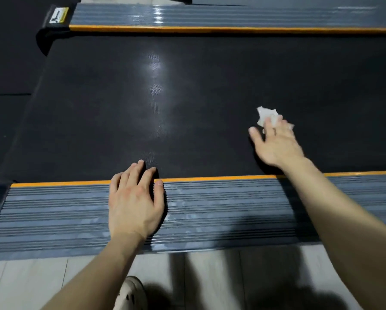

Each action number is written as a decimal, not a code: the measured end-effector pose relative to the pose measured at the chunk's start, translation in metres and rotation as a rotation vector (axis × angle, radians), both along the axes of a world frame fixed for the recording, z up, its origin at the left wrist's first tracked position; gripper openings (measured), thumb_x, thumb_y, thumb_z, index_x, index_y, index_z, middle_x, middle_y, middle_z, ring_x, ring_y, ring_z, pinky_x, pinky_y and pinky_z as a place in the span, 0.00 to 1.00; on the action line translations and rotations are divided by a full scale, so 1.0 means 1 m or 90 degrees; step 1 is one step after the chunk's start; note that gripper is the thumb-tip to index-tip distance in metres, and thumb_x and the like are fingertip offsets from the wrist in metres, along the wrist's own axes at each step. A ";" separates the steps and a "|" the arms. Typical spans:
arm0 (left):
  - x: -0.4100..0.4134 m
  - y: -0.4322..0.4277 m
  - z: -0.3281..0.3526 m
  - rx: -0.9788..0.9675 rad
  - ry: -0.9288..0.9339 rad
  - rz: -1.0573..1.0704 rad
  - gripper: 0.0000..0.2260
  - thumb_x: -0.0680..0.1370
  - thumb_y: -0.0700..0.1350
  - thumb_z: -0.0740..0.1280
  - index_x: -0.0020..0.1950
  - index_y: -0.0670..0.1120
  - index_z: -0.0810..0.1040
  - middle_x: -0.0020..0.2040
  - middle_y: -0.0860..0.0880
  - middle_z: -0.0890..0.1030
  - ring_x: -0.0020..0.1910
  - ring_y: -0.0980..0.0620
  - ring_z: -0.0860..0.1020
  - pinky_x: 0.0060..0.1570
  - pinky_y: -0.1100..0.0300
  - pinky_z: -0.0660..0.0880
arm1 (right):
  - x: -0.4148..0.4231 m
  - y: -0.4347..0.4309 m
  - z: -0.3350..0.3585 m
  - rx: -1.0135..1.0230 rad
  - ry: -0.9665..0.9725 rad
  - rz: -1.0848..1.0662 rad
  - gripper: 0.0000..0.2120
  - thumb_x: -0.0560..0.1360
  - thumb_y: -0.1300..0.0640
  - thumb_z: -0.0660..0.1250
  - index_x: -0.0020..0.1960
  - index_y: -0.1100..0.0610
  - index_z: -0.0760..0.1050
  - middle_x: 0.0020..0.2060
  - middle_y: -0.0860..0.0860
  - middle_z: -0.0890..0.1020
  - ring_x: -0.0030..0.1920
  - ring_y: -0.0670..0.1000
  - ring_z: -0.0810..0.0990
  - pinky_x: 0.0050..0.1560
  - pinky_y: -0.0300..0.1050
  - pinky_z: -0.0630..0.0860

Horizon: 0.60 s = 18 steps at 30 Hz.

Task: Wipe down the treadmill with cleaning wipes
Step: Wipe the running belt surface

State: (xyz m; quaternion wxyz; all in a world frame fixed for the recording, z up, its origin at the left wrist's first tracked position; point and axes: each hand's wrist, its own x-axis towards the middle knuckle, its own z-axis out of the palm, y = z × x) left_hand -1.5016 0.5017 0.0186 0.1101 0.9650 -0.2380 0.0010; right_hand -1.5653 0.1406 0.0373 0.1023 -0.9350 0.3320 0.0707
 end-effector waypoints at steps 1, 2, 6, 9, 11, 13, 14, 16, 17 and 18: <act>0.000 -0.001 0.000 0.001 0.002 -0.001 0.24 0.86 0.57 0.53 0.71 0.49 0.81 0.78 0.45 0.75 0.79 0.46 0.69 0.79 0.44 0.62 | -0.004 0.021 0.003 0.000 -0.039 0.071 0.42 0.80 0.27 0.41 0.86 0.50 0.53 0.85 0.54 0.56 0.84 0.61 0.55 0.84 0.57 0.49; 0.000 -0.001 0.000 0.003 0.003 -0.002 0.24 0.86 0.57 0.53 0.71 0.50 0.81 0.78 0.45 0.75 0.79 0.46 0.69 0.79 0.44 0.61 | -0.010 0.051 0.005 0.018 -0.074 0.213 0.36 0.83 0.31 0.48 0.85 0.48 0.55 0.84 0.51 0.59 0.84 0.57 0.57 0.84 0.54 0.51; -0.001 0.000 0.000 -0.005 -0.006 -0.006 0.23 0.86 0.57 0.53 0.70 0.50 0.81 0.77 0.45 0.76 0.79 0.46 0.69 0.78 0.45 0.62 | -0.036 0.084 0.035 0.161 0.014 0.528 0.30 0.87 0.35 0.48 0.85 0.44 0.59 0.84 0.42 0.59 0.84 0.43 0.54 0.85 0.45 0.48; 0.000 -0.001 0.000 -0.004 -0.005 -0.005 0.22 0.86 0.57 0.54 0.70 0.50 0.81 0.77 0.46 0.76 0.79 0.46 0.69 0.78 0.45 0.61 | -0.035 0.006 0.038 0.025 0.056 0.257 0.31 0.85 0.35 0.37 0.82 0.43 0.59 0.83 0.51 0.64 0.80 0.54 0.65 0.82 0.53 0.59; -0.001 0.000 0.001 0.001 0.005 -0.005 0.22 0.86 0.57 0.54 0.70 0.51 0.82 0.77 0.46 0.76 0.78 0.46 0.70 0.78 0.45 0.61 | -0.044 0.005 0.034 0.004 0.085 0.025 0.35 0.83 0.31 0.40 0.84 0.47 0.57 0.83 0.58 0.61 0.80 0.61 0.62 0.82 0.58 0.57; -0.002 0.001 0.003 -0.006 0.001 -0.007 0.23 0.86 0.57 0.53 0.70 0.51 0.81 0.77 0.46 0.76 0.78 0.46 0.70 0.79 0.45 0.62 | -0.051 0.055 0.029 0.055 -0.002 0.100 0.33 0.86 0.35 0.53 0.85 0.50 0.56 0.84 0.55 0.61 0.82 0.60 0.59 0.83 0.51 0.51; -0.001 0.001 0.003 -0.010 -0.001 -0.009 0.23 0.86 0.57 0.53 0.70 0.51 0.81 0.77 0.46 0.76 0.77 0.46 0.70 0.79 0.45 0.61 | -0.055 0.079 0.029 0.090 -0.032 0.205 0.31 0.86 0.38 0.56 0.85 0.49 0.57 0.84 0.51 0.61 0.83 0.56 0.57 0.83 0.46 0.47; 0.000 0.002 0.002 -0.009 -0.003 -0.009 0.22 0.86 0.57 0.54 0.70 0.51 0.81 0.78 0.46 0.75 0.78 0.47 0.70 0.79 0.46 0.61 | -0.060 0.097 0.030 0.137 -0.004 0.373 0.31 0.87 0.36 0.53 0.86 0.47 0.57 0.85 0.46 0.57 0.85 0.49 0.51 0.84 0.44 0.44; 0.001 0.002 0.000 -0.005 -0.005 -0.008 0.22 0.86 0.57 0.54 0.71 0.52 0.81 0.78 0.46 0.75 0.78 0.47 0.70 0.79 0.46 0.60 | -0.060 0.088 0.031 0.128 0.024 0.383 0.31 0.87 0.35 0.49 0.86 0.48 0.56 0.86 0.46 0.55 0.86 0.48 0.49 0.85 0.46 0.44; 0.000 0.003 -0.002 -0.002 -0.007 -0.008 0.21 0.87 0.57 0.55 0.71 0.52 0.81 0.78 0.46 0.76 0.77 0.47 0.70 0.79 0.46 0.60 | -0.062 0.070 0.026 0.107 0.059 0.352 0.32 0.87 0.35 0.46 0.87 0.47 0.55 0.86 0.46 0.53 0.86 0.47 0.48 0.85 0.48 0.44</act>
